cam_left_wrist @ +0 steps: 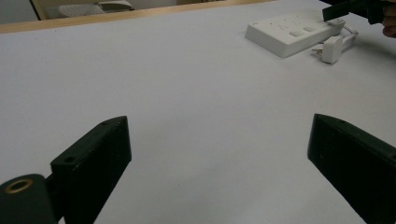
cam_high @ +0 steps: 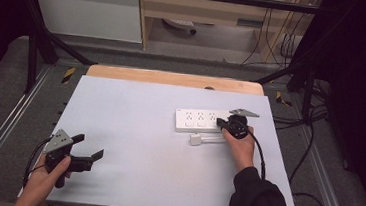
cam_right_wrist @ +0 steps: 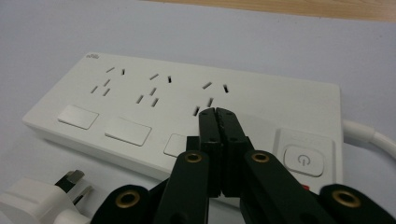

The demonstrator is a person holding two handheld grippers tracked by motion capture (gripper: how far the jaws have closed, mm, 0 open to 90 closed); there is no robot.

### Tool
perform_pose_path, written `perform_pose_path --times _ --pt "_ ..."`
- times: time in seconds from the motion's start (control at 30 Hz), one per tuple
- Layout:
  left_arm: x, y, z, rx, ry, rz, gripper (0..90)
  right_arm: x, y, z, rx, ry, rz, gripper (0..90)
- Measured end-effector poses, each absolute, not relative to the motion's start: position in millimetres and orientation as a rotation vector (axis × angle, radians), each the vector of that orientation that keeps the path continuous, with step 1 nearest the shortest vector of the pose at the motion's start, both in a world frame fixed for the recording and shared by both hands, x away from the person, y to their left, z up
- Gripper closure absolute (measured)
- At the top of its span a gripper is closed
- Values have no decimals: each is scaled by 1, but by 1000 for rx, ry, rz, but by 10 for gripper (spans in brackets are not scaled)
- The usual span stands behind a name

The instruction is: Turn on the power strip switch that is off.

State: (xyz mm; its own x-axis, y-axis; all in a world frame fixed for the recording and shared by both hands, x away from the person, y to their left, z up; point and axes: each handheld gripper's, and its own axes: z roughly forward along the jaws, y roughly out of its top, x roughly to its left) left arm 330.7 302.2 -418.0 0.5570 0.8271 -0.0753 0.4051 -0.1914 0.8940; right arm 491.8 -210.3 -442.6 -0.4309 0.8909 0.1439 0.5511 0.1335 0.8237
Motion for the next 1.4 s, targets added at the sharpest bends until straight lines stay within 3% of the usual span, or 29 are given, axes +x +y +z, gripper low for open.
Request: perform_pose_path --times 1.4 --pt "331 302 -418 1810 1015 536 62 488 -210 -447 1403 1991 1241 893"
